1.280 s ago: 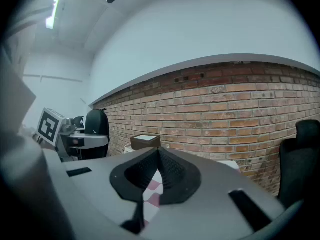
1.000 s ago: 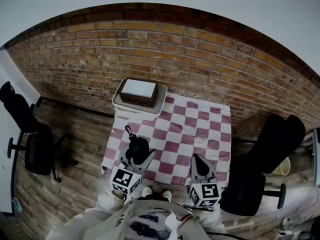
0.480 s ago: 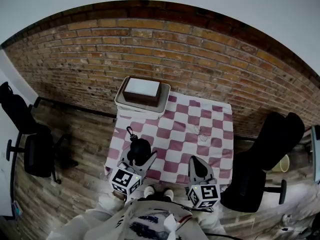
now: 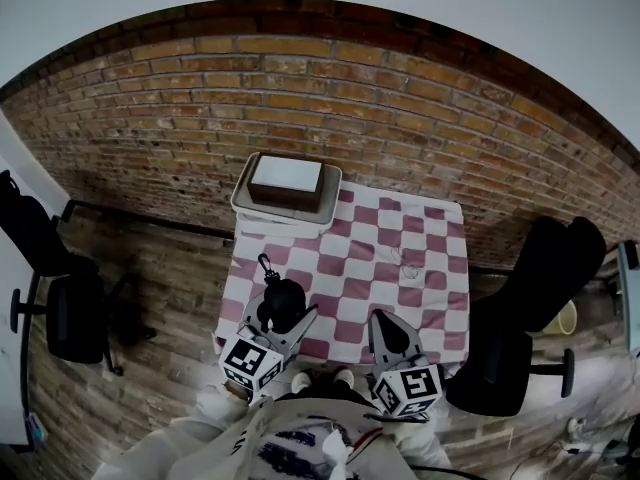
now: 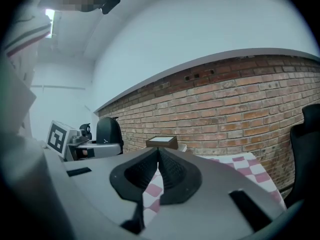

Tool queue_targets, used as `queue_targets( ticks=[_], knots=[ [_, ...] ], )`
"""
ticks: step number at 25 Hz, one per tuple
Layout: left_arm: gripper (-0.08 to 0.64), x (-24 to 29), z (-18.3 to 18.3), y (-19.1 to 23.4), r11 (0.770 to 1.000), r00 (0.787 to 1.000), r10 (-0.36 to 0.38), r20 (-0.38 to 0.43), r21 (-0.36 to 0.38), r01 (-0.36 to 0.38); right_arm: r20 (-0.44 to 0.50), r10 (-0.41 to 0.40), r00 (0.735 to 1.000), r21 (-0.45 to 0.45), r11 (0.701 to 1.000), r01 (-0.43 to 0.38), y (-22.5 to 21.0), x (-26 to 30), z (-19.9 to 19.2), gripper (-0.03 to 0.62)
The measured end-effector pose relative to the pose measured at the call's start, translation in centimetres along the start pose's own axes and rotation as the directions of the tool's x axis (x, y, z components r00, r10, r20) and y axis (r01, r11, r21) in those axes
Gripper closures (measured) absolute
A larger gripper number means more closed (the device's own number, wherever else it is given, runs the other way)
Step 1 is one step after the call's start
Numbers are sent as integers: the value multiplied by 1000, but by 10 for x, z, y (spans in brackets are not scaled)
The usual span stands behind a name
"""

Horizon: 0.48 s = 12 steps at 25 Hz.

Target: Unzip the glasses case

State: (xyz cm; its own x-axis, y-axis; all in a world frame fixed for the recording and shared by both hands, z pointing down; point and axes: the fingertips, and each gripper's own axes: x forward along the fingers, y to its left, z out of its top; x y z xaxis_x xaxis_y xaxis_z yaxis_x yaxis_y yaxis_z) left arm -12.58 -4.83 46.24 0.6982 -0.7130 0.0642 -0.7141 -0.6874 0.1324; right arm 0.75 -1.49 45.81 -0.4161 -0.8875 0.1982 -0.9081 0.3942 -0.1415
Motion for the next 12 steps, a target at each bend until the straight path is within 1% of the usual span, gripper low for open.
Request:
queue_targets(
  ticks=[6, 10, 12],
  knots=[
    [307, 14, 4, -2, 999, 999, -35, -1, 20, 35, 11, 23, 1000, -26, 999, -23, -1, 14, 13, 577],
    [307, 25, 6, -6, 998, 998, -53, -19, 45, 54, 11, 44, 999, -5, 999, -44, -3, 24, 18, 577],
    [307, 30, 7, -11, 995, 997, -74, -21, 65, 75, 15, 74, 997, 5, 997, -74, -1, 30, 22, 577]
  ],
)
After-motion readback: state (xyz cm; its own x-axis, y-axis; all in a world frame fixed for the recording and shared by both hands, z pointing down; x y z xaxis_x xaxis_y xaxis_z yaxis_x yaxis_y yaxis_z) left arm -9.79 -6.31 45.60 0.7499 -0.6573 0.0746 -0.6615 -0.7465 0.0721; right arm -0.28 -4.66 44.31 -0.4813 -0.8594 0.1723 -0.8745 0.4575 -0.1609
